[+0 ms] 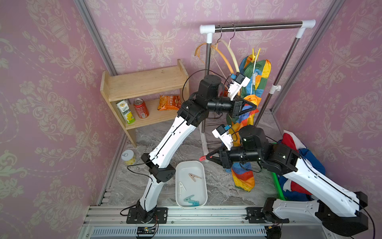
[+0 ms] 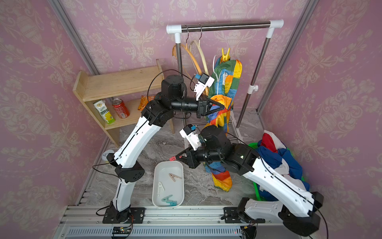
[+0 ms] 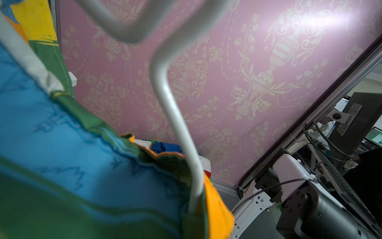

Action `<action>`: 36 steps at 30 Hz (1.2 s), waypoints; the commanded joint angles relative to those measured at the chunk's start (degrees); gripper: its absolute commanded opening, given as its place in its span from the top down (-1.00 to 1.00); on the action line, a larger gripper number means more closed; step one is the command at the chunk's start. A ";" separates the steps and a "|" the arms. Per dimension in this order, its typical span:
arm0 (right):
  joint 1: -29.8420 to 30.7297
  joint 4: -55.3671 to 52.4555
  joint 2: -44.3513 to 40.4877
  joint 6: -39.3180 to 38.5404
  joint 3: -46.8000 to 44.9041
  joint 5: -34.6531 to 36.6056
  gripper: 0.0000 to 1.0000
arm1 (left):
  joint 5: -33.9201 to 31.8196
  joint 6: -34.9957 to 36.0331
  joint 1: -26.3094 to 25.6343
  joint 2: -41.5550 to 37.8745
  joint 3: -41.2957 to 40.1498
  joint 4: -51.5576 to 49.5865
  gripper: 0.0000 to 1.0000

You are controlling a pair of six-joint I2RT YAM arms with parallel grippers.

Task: Remove the clothespins securing jackets to the hanger
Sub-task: Place the clothespin in the storage box, then remove the clothespin from the hanger.

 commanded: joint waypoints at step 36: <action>-1.10 1.09 -15.69 -2.31 3.68 25.99 -0.34 | -3.39 9.28 0.28 -4.34 1.02 -1.03 1.00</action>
